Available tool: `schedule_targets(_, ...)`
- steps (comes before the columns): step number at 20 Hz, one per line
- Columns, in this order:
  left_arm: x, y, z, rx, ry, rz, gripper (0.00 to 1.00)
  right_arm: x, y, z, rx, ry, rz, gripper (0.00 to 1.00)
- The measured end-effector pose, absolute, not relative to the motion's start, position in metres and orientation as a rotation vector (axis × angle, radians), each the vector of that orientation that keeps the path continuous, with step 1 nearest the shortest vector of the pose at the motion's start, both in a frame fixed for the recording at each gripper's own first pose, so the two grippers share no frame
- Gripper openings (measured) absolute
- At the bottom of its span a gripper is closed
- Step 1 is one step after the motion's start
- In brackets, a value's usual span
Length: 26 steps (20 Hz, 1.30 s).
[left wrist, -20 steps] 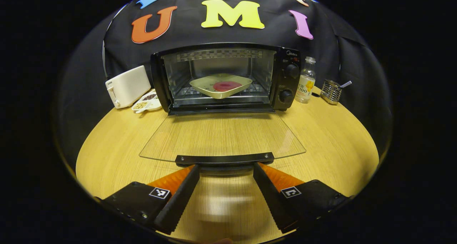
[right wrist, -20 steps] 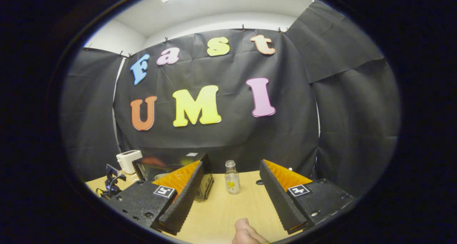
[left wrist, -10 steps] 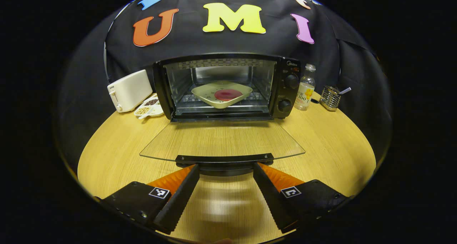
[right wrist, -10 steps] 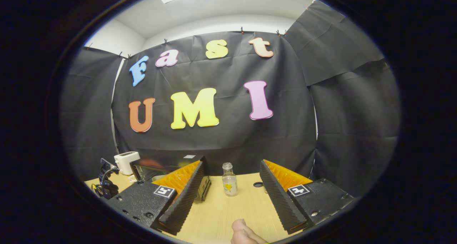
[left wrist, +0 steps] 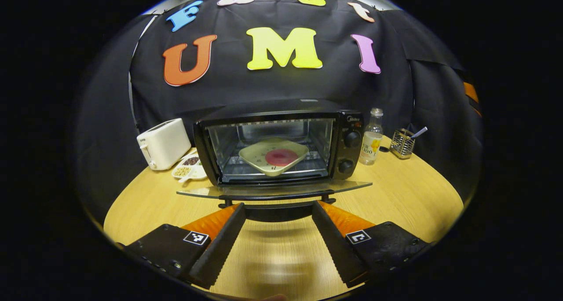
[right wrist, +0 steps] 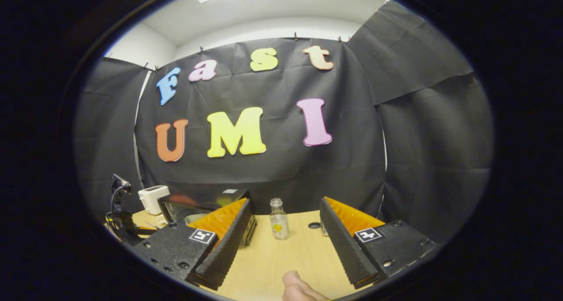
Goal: Open the electric oven with the left hand, put the food in, and close the electric oven.
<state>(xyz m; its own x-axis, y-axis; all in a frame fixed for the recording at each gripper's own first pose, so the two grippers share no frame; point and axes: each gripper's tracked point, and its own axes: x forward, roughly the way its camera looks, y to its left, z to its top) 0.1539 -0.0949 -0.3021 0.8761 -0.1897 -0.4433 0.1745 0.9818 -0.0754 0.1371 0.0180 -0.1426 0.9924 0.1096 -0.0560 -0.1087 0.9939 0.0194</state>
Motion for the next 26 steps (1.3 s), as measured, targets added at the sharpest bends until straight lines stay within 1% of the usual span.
schedule_targets(6, 0.204, -0.093, -0.272, -0.080, 0.341, -0.168, 0.98, 0.118, 0.015, -0.130, 0.011, 0.024, 0.104, 0.95)
schedule_targets(10, 0.235, -0.087, -0.261, -0.111, 0.292, -0.154, 0.97, 0.102, 0.010, -0.121, 0.002, 0.009, 0.092, 0.95)
schedule_targets(13, 0.243, -0.077, -0.254, -0.125, 0.252, -0.133, 0.97, 0.087, 0.007, -0.113, 0.005, -0.005, 0.089, 0.95)
schedule_targets(14, 0.240, -0.078, -0.255, -0.127, 0.260, -0.135, 0.97, 0.081, 0.006, -0.113, 0.011, -0.007, 0.089, 0.95)
schedule_targets(15, 0.236, -0.076, -0.255, -0.129, 0.265, -0.133, 0.97, 0.075, 0.006, -0.114, 0.017, -0.003, 0.091, 1.00)
schedule_targets(17, 0.224, -0.078, -0.248, -0.144, 0.258, -0.140, 0.97, 0.066, 0.004, -0.121, 0.024, 0.019, 0.094, 1.00)
schedule_targets(18, 0.216, -0.077, -0.244, -0.152, 0.249, -0.139, 0.97, 0.060, 0.003, -0.121, 0.031, 0.026, 0.097, 0.95)
schedule_targets(22, 0.173, -0.077, -0.219, -0.162, 0.200, -0.141, 0.96, 0.034, -0.006, -0.123, 0.050, 0.030, 0.099, 0.95)
schedule_targets(26, 0.116, -0.081, -0.190, -0.166, 0.148, -0.161, 0.96, 0.005, -0.029, -0.119, 0.065, 0.028, 0.046, 0.94)
